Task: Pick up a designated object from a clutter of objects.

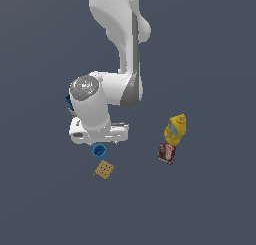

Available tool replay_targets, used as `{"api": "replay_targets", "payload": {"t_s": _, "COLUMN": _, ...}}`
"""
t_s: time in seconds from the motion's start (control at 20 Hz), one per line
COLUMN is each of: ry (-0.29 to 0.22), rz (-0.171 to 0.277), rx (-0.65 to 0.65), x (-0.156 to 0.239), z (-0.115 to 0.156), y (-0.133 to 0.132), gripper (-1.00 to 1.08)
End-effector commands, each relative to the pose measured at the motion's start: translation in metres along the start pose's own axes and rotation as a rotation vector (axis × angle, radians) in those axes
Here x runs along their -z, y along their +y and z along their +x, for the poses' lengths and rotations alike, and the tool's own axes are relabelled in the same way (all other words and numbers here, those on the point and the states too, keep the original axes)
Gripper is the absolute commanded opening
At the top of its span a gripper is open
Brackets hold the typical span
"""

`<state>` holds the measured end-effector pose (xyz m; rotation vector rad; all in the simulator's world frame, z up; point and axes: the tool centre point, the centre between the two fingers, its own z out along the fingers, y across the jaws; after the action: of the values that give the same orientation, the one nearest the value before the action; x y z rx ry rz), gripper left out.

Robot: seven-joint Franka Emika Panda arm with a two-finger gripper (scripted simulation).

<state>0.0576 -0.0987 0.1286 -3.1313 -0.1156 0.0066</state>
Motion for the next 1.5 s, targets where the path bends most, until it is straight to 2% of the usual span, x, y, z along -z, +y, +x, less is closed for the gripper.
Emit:
{"api": "replay_targets", "payload": {"t_s": 0.0, "ry": 0.003, "rz": -0.003, "rx": 0.003, "x": -0.015, "z": 0.001, "y": 0.012, "gripper": 1.00}}
{"api": "replay_targets", "payload": {"t_s": 0.4, "ry": 0.004, "rz": -0.008, "rx": 0.005, "x": -0.038, "z": 0.000, "y": 0.030, "gripper": 1.00}}
{"api": "replay_targets", "payload": {"t_s": 0.65, "ry": 0.002, "rz": -0.008, "rx": 0.004, "x": -0.040, "z": -0.001, "y": 0.029, "gripper": 1.00}}
{"api": "replay_targets", "payload": {"t_s": 1.1, "ry": 0.004, "rz": -0.008, "rx": 0.005, "x": -0.081, "z": -0.001, "y": 0.030, "gripper": 1.00}}
{"api": "replay_targets", "payload": {"t_s": 1.35, "ry": 0.004, "rz": -0.008, "rx": 0.005, "x": -0.088, "z": 0.000, "y": 0.030, "gripper": 1.00}}
{"api": "replay_targets", "payload": {"t_s": 1.4, "ry": 0.004, "rz": -0.008, "rx": 0.005, "x": -0.088, "z": 0.000, "y": 0.030, "gripper": -1.00}}
{"api": "replay_targets", "payload": {"t_s": 1.45, "ry": 0.004, "rz": -0.008, "rx": 0.005, "x": -0.088, "z": 0.000, "y": 0.030, "gripper": -1.00}}
